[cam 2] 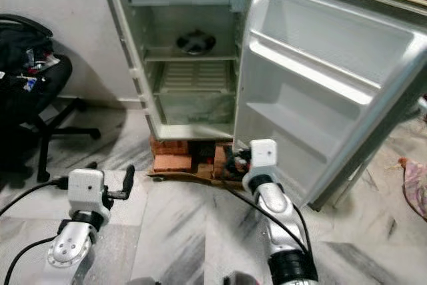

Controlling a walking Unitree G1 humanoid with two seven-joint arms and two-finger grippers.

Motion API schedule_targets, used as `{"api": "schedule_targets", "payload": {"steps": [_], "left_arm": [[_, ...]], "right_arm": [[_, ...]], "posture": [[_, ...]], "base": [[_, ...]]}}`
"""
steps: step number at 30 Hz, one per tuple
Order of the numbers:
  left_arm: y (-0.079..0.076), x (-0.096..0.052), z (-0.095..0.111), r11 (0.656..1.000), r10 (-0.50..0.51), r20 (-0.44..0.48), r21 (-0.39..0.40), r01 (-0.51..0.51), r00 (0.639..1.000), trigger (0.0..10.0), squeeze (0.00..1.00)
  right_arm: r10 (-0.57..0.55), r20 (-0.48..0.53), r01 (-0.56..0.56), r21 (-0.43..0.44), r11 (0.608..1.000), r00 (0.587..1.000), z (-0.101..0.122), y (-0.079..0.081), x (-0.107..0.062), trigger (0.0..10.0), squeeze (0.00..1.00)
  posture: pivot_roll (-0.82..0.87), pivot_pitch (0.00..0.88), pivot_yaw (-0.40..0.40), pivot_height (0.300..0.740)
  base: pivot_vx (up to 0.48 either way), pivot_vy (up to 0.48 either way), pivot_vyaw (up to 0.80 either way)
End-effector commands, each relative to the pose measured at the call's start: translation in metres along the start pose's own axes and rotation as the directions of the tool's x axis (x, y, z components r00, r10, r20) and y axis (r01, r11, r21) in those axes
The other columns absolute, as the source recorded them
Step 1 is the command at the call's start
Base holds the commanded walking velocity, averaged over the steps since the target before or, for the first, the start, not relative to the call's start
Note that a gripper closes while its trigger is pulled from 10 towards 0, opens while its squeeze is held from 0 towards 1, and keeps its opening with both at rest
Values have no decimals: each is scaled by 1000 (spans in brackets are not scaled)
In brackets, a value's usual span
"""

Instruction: Restocking fridge

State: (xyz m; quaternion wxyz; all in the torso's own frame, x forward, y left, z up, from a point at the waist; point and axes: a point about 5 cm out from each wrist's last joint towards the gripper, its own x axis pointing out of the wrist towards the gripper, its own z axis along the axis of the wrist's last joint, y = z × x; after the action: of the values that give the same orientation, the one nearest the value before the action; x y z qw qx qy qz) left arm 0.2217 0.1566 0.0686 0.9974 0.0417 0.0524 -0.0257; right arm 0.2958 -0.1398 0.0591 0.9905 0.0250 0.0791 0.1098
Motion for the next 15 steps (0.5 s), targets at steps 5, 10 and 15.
{"api": "schedule_targets", "payload": {"steps": [5,10,15], "left_arm": [[-6,0,0,1000,-19,1,7,19,1000,10000,0],[-6,0,0,1000,-20,0,9,20,1000,10000,0],[-7,1,1,1000,-20,1,10,20,1000,10000,0]], "right_arm": [[31,-6,-31,21,999,1000,-1,-6,-5,10000,0],[68,-24,-67,30,997,997,-5,-2,-7,10000,0],[210,-70,-203,97,974,975,-12,10,-11,10000,0]], "posture": [[-22,79,39,740],[-21,80,38,740],[-20,80,39,740]], "base": [[0,-360,0],[0,-339,0],[0,-338,0]]}}
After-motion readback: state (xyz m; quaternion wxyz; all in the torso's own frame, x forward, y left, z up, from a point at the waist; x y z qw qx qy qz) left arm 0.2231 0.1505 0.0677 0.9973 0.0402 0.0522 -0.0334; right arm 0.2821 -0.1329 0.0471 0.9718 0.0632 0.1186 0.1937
